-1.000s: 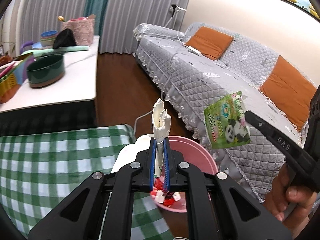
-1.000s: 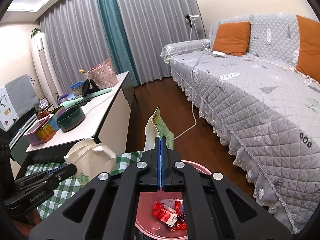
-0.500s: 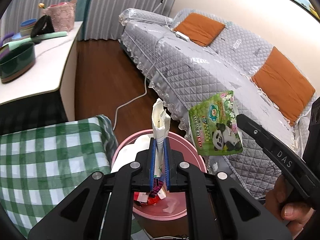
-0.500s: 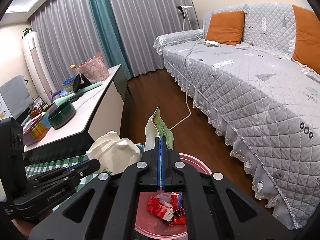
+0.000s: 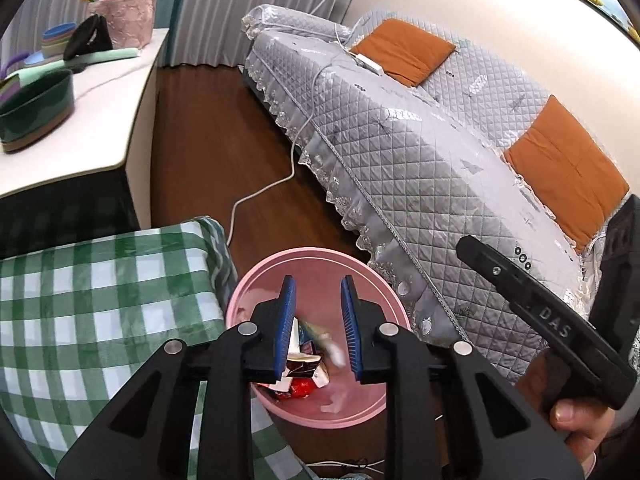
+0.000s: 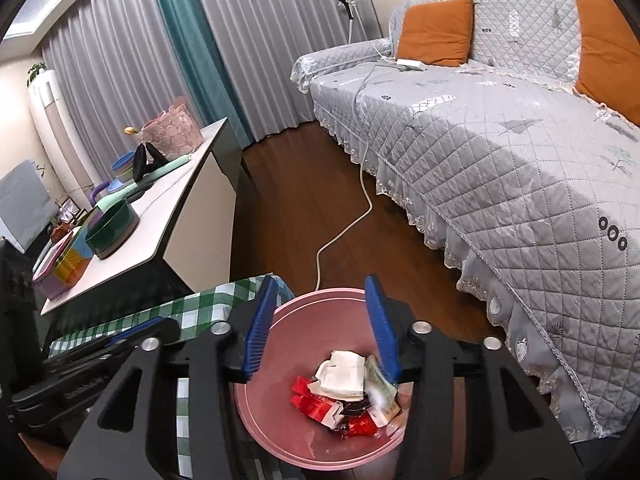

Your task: Collect trash

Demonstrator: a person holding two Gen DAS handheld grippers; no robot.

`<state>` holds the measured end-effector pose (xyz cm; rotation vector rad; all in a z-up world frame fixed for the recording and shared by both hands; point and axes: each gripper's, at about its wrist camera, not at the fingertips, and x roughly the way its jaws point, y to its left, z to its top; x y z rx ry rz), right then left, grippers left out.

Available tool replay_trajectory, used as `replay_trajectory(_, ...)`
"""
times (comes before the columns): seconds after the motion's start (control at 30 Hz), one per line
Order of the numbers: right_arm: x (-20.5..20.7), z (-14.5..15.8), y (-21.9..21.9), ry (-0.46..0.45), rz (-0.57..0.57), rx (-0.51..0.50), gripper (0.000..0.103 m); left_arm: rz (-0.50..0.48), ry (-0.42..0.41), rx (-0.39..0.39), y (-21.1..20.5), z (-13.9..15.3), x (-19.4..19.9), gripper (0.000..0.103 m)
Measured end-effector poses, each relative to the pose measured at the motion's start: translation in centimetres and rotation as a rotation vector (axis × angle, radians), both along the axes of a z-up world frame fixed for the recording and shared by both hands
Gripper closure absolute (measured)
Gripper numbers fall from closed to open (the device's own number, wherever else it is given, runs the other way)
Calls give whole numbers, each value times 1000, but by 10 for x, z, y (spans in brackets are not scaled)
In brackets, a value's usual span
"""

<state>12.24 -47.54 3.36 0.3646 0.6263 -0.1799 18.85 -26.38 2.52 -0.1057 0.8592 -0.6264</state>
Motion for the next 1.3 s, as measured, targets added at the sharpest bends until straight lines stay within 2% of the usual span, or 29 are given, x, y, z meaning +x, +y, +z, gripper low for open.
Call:
replay_trajectory(0.17,-9,5,0,-15,-22,-17,19,25,-59,-2,20,18,-16,56)
replay_trajectory(0.27,-15,7,1,-14,-32,-29,8,36,-105,-5,37,30,-31,46)
replay_trajectory(0.33,-22,9,3,-14,-40,-40,6,47,-149,-5,50,40,-45,39)
replay_trajectory(0.5,-38,18,17,-32,-29,-71,6,76,-275,15,79,57,-81,22)
replay_trajectory(0.6,-50,26,33,-47,-5,-104,5,71,-275,6,94,58,-99,18)
replay_trajectory(0.73,-69,31,61,-50,24,-140,5,108,-288,5,116,53,-124,16)
replay_trajectory(0.8,-79,29,76,-46,42,-157,5,136,-283,12,128,47,-135,12)
replay_trajectory(0.87,-91,26,95,-38,59,-177,5,176,-281,29,139,42,-145,9)
replay_trajectory(1.0,-111,19,123,-28,91,-177,5,271,-298,125,157,32,-166,8)
replay_trajectory(1.3,-146,1,177,-15,130,-242,5,396,-231,169,193,14,-189,8)
